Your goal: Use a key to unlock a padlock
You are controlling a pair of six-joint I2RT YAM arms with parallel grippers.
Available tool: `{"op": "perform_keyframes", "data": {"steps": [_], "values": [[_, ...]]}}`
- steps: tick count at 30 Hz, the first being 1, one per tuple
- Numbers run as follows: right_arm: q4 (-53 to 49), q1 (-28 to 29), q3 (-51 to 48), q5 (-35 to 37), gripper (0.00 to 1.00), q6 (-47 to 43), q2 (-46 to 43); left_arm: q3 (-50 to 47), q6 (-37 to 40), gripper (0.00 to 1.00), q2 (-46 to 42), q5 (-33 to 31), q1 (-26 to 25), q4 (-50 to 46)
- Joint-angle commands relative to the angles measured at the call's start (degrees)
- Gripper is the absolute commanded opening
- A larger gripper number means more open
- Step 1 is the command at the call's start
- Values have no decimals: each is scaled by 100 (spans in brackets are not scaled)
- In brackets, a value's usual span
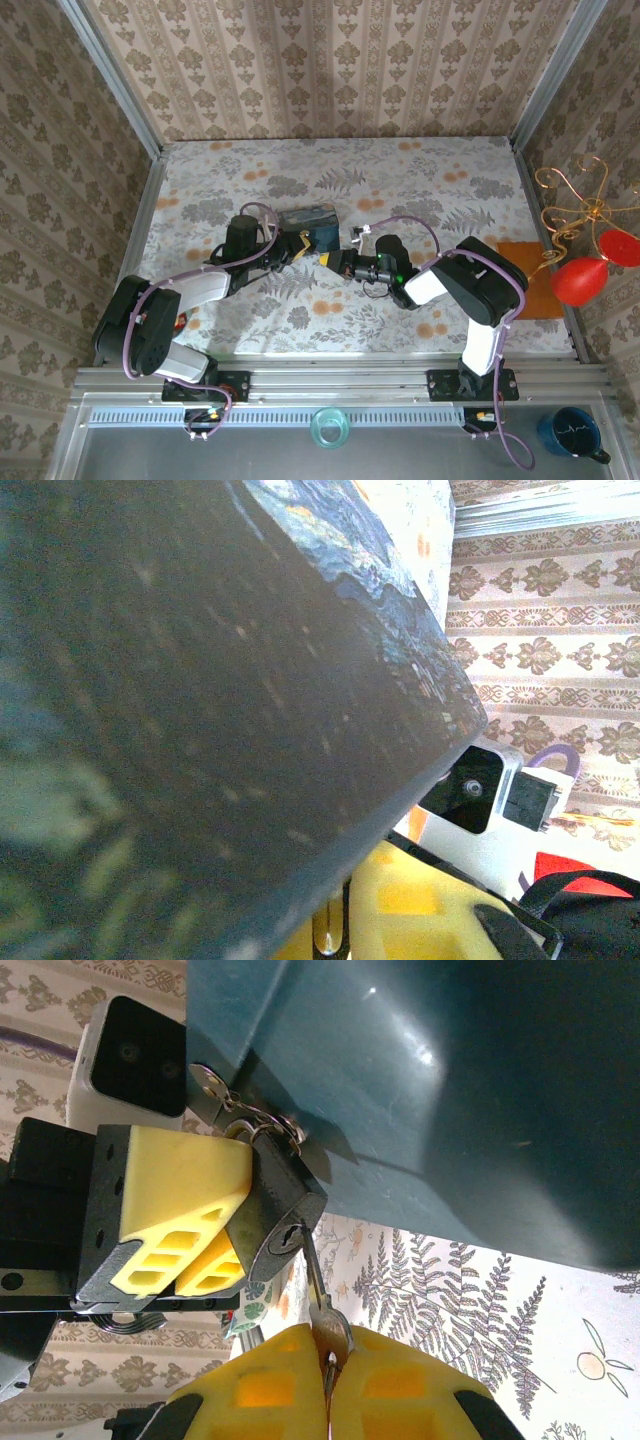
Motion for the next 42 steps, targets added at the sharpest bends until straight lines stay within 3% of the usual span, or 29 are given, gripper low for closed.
{"op": "perform_keyframes", "data": {"steps": [1, 32, 42], "values": [[163, 13, 20, 215, 0, -189, -243, -69, 130, 10, -122, 230, -31, 36], [195, 41, 5, 179, 0, -179, -220, 18, 133, 10, -82, 230, -78, 51], [-211, -46, 349, -29, 0, -230, -88, -4, 95, 9, -206, 449, -163, 64]]}}
